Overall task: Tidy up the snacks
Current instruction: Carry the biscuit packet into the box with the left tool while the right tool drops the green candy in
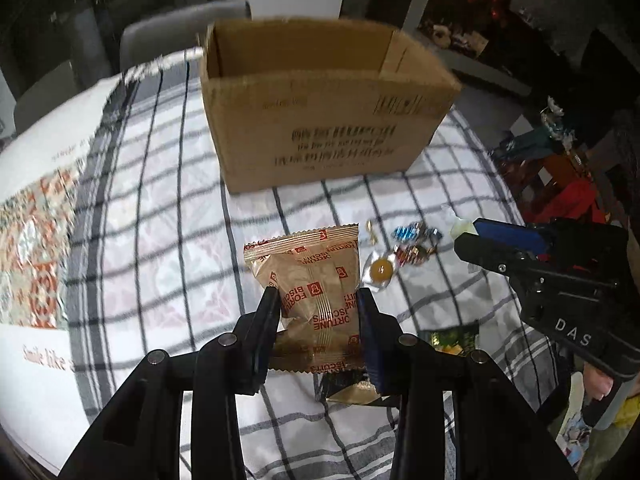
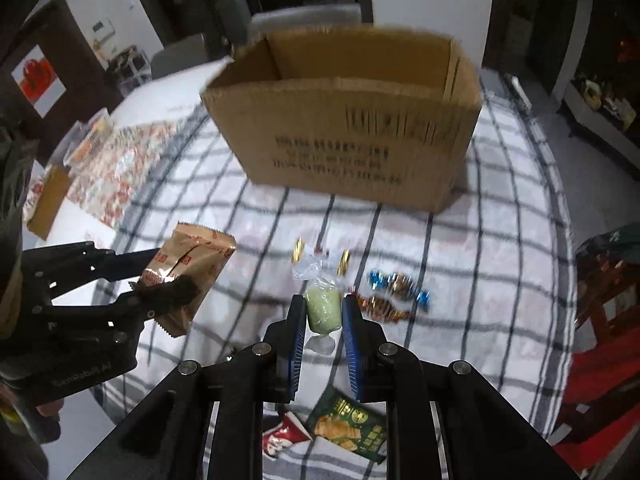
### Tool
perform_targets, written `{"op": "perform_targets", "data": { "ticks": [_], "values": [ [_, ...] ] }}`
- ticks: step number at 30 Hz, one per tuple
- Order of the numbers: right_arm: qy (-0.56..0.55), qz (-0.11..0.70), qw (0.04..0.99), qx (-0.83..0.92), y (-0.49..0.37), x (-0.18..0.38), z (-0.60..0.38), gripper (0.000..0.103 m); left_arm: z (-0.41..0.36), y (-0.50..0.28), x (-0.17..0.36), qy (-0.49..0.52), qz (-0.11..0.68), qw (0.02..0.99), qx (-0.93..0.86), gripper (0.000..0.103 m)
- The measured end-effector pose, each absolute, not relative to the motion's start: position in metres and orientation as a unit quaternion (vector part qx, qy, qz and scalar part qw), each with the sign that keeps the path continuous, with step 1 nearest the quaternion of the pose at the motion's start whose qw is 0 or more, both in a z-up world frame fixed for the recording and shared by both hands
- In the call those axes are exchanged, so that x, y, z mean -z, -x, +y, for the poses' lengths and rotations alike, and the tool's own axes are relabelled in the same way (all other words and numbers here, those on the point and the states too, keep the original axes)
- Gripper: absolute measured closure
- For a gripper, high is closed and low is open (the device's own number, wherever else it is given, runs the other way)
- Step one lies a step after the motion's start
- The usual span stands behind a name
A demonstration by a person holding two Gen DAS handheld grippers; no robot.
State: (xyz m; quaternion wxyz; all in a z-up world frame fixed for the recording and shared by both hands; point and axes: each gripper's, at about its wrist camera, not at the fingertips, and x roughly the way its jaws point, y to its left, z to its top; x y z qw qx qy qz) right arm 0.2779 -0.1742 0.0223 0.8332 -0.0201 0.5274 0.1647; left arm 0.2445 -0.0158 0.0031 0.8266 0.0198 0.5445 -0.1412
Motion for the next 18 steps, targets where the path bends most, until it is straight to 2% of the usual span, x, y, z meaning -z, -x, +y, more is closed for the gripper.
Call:
{"op": "perform_targets", "data": {
  "ticks": [9,18],
  "values": [
    [0.001,0.476,0.864,-0.165,-0.289,-0.075,-0.181,0.083,-0.022,-0.262,-0.056,-0.025,0.492,0.857,0.152,0.065],
    [-0.017,0.455,0.877,-0.153,-0.313,-0.096,-0.188,0.083,-0.031,-0.289,-0.088,-0.042,0.458,0.874,0.159,0.065]
  ]
}}
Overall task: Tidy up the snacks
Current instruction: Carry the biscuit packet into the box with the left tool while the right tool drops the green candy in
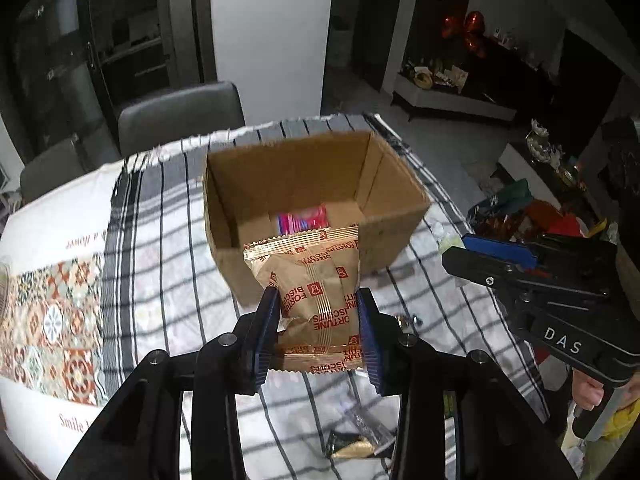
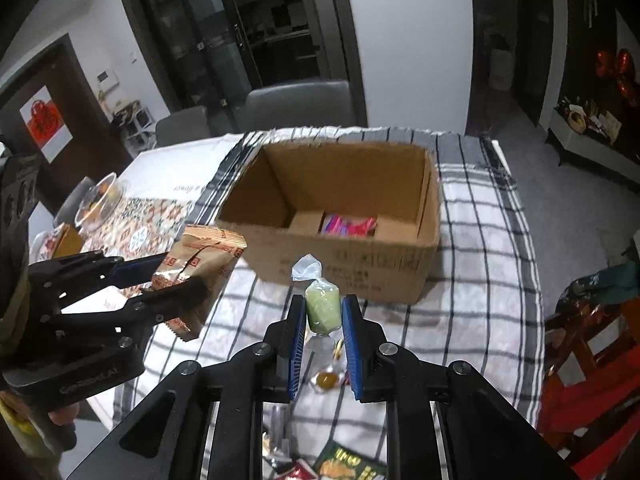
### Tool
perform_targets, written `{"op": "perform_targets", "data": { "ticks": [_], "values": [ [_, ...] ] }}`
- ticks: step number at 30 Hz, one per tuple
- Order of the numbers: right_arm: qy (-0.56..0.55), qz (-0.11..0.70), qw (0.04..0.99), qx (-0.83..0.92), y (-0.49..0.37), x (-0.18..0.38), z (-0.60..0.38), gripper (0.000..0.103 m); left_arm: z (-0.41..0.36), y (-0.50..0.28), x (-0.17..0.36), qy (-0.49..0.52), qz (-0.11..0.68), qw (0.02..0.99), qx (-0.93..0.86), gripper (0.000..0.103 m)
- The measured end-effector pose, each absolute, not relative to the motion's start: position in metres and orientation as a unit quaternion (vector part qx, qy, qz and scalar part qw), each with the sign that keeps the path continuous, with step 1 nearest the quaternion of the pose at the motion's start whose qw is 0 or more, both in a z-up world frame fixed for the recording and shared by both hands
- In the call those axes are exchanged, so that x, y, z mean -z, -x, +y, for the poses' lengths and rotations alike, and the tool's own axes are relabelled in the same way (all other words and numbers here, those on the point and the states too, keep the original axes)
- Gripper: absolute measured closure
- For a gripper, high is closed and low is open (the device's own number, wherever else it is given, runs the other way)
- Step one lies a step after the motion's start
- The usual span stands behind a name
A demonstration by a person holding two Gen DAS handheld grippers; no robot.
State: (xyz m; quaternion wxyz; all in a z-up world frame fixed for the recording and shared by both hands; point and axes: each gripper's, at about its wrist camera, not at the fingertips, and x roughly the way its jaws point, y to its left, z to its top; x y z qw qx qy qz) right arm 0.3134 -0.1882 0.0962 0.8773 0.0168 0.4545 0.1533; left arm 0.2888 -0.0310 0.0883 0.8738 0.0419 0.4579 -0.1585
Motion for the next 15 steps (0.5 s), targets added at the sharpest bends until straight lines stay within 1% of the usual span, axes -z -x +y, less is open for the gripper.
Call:
{"op": "perform_targets", "data": {
  "ticks": [5,10,15],
  "values": [
    [-0.013,0.442,0.886,-0.142,-0.333,-0.103,-0.19,0.083,-0.034,-0.311,-0.092,-0.051,0.452,0.876,0.159,0.065],
    [0.004,0.447,0.885,-0.128,-0.356,-0.104,-0.189,0.083,-0.036,-0.335,-0.091,-0.053,0.451,0.877,0.157,0.065],
    [0.006,0.446,0.887,-0.12,-0.376,-0.105,-0.186,0.083,-0.038,-0.361,-0.084,-0.054,0.463,0.873,0.142,0.065]
  ]
}}
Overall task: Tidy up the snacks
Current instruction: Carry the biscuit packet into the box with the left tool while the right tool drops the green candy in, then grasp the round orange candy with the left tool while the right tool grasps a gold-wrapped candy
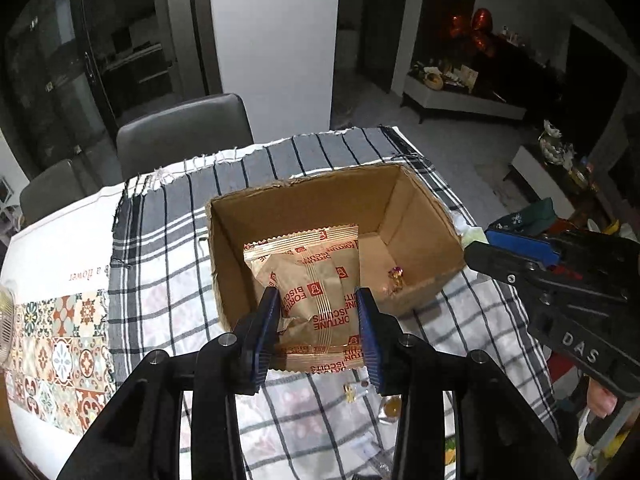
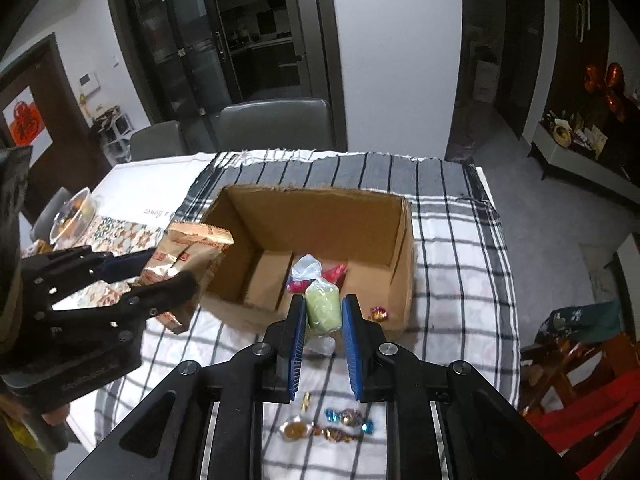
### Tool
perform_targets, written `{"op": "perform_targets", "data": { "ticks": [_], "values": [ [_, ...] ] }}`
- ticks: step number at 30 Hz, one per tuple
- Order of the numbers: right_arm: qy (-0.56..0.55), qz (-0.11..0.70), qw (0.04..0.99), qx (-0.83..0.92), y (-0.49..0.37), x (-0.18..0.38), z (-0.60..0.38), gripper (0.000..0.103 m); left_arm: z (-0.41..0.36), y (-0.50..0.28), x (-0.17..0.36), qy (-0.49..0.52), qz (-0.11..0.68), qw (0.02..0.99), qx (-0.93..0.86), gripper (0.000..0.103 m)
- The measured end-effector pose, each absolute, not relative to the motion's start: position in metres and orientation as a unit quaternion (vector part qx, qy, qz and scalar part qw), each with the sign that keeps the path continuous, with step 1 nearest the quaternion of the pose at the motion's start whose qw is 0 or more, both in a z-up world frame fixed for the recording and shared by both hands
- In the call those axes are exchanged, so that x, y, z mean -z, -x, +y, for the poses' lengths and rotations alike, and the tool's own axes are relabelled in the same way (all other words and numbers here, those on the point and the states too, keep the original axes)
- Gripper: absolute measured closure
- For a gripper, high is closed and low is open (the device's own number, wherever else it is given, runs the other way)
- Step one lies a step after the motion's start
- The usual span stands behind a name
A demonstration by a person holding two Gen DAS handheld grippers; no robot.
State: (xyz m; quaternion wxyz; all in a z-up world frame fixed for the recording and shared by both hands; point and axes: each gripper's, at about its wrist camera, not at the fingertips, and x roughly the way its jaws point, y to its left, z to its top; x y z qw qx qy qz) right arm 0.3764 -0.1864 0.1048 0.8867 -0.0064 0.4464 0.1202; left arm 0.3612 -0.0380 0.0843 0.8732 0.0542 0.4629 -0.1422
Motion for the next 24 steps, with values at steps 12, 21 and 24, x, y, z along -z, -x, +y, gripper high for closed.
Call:
{"op": "perform_targets", "data": {
  "ticks": [12,21,24],
  "values": [
    [0.002,0.437,0.895,-0.087,-0.406,-0.094,-0.185,0.069,-0.039,-0.406,-0.077,-0.032,0.471,0.876,0.103,0.04],
    [0.012,0.453,0.884,-0.115,-0.378,-0.086,-0.186,0.066,-0.039,-0.368,-0.08,-0.054,0.45,0.884,0.114,0.04],
    [0.025,0.457,0.88,-0.126,-0.365,-0.084,-0.184,0.066,-0.041,-0.355,-0.08,-0.058,0.452,0.881,0.128,0.041]
  ]
}}
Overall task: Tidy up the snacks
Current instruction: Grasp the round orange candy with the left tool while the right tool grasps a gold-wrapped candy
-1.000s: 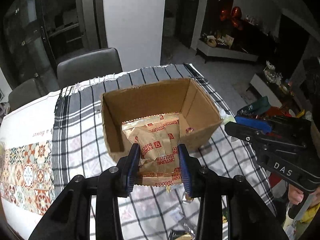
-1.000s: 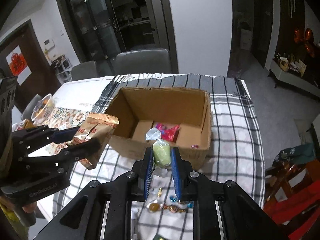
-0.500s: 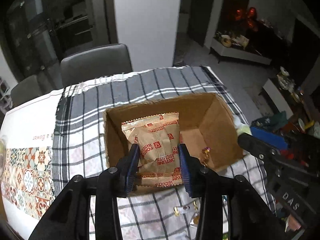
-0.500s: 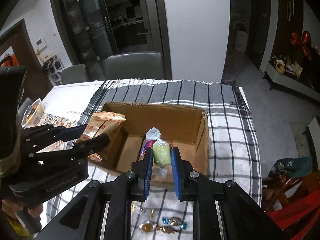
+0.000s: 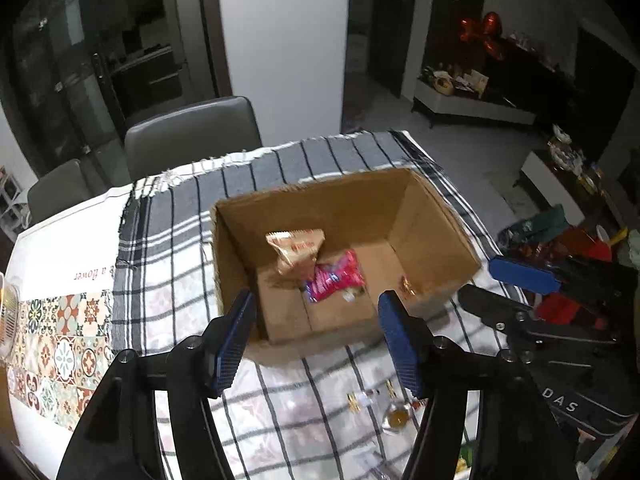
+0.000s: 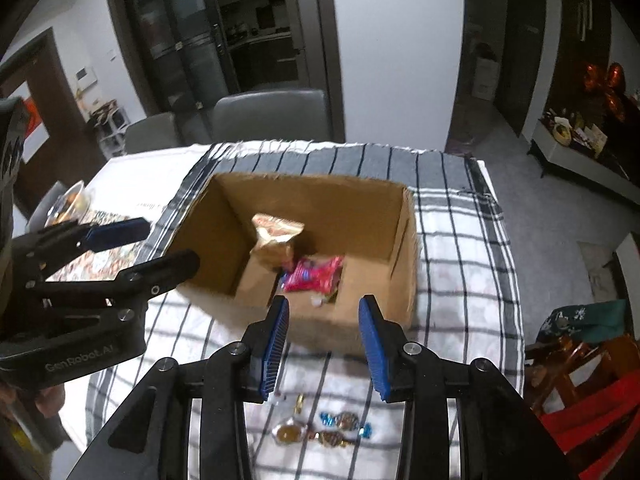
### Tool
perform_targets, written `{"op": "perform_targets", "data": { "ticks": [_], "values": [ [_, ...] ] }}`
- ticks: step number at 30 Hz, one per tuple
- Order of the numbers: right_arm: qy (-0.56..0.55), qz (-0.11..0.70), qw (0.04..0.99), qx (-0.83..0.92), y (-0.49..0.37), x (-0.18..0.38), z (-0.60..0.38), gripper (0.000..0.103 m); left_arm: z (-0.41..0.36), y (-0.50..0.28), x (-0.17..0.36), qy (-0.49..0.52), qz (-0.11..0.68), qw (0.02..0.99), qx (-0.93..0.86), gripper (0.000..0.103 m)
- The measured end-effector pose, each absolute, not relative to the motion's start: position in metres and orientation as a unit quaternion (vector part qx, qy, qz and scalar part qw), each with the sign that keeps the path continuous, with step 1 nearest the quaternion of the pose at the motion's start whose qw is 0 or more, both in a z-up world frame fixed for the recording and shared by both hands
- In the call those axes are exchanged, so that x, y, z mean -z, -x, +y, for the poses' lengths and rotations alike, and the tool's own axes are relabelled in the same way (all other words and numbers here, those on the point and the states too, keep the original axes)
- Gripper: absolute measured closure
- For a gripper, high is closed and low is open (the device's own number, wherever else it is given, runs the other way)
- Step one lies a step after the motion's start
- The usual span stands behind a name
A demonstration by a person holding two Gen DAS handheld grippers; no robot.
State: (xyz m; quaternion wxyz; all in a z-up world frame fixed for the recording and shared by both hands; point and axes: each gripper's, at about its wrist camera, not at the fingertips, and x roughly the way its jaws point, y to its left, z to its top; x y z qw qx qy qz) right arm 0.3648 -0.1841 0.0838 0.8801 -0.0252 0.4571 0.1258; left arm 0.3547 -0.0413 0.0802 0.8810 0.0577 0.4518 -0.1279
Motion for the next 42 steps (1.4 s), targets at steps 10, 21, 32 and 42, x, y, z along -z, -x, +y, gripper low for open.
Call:
{"op": "perform_targets", "data": {
  "ticks": [10,21,32,42],
  "values": [
    [0.045,0.489,0.859,-0.145,-0.332,-0.073,-0.188,0.066,-0.047,-0.312,-0.068,-0.065,0.474,0.862,0.168,0.041],
    [0.061,0.536,0.826,-0.161,-0.306,-0.033,-0.192,0.066,-0.065,-0.281,-0.024,-0.094,0.519,0.824,0.205,0.046],
    [0.079,0.591,0.779,-0.195,-0.301,0.012,-0.19,0.066,-0.086,-0.273,0.014,-0.11,0.561,0.778,0.26,0.057],
    [0.084,0.609,0.756,-0.224,-0.306,0.041,-0.191,0.066,-0.096,-0.278,0.046,-0.097,0.596,0.74,0.297,0.064]
  ]
}}
